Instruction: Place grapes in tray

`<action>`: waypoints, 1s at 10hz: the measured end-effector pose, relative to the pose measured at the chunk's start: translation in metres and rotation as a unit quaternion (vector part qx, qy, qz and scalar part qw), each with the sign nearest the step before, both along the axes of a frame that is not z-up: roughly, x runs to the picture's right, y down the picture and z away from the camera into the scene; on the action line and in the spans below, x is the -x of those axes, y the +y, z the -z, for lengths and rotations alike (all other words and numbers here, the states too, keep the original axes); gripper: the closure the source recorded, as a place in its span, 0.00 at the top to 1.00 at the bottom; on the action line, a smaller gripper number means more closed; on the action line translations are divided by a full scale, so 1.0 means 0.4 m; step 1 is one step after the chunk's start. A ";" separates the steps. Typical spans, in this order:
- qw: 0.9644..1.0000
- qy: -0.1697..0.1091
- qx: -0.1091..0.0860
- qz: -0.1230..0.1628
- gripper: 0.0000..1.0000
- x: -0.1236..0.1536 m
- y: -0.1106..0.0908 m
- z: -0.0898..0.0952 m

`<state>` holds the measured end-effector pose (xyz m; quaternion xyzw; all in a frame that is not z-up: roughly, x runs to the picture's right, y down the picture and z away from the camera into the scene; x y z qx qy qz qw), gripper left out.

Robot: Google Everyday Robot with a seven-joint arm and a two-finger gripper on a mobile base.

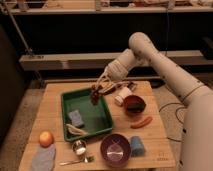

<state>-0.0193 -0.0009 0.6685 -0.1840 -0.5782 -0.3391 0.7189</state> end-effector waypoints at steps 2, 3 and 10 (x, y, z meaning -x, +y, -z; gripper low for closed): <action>1.000 0.006 0.006 0.012 0.00 0.007 0.052 -0.031; 1.000 0.008 0.007 0.018 0.00 0.014 0.081 -0.051; 0.998 0.040 0.016 0.041 0.10 0.058 0.125 -0.130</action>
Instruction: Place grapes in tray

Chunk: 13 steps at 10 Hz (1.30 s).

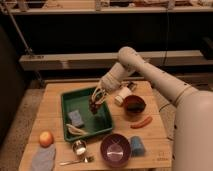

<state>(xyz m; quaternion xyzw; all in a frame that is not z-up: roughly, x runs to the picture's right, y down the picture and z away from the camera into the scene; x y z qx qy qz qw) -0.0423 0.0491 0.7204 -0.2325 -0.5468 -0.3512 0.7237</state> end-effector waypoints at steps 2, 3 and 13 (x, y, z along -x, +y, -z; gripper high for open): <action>1.000 0.008 0.005 0.009 0.31 0.016 0.005 -0.011; 1.000 0.012 0.008 0.010 0.42 0.015 0.005 -0.016; 0.999 0.024 0.026 0.025 0.80 0.033 0.026 -0.054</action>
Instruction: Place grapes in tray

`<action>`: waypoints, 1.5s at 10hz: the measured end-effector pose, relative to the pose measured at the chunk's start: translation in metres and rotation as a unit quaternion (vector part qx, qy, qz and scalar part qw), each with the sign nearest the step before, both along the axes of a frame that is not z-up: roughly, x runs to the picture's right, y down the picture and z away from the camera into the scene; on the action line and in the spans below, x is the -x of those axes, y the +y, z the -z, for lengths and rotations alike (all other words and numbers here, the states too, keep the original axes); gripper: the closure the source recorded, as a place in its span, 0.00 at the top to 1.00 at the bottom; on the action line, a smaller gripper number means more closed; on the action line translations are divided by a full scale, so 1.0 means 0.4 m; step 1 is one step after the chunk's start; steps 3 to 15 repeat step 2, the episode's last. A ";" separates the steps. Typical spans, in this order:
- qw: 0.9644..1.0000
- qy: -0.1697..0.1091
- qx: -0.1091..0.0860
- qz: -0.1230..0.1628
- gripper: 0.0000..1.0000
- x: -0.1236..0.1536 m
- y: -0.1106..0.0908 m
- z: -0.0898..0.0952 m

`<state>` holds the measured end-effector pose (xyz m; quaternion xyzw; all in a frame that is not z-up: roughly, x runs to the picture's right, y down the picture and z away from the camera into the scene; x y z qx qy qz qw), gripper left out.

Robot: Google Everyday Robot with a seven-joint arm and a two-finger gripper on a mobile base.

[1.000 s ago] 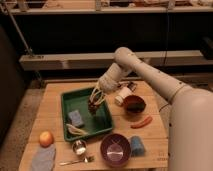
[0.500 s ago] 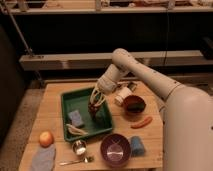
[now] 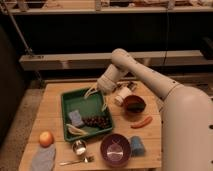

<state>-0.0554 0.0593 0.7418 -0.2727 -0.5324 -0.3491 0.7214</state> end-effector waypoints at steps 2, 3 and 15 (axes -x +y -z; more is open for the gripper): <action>1.000 0.000 0.000 0.000 0.80 0.000 0.001 -0.001; 1.000 0.000 0.000 0.000 0.80 0.000 0.001 -0.001; 1.000 0.000 0.000 0.000 0.80 0.000 0.001 -0.001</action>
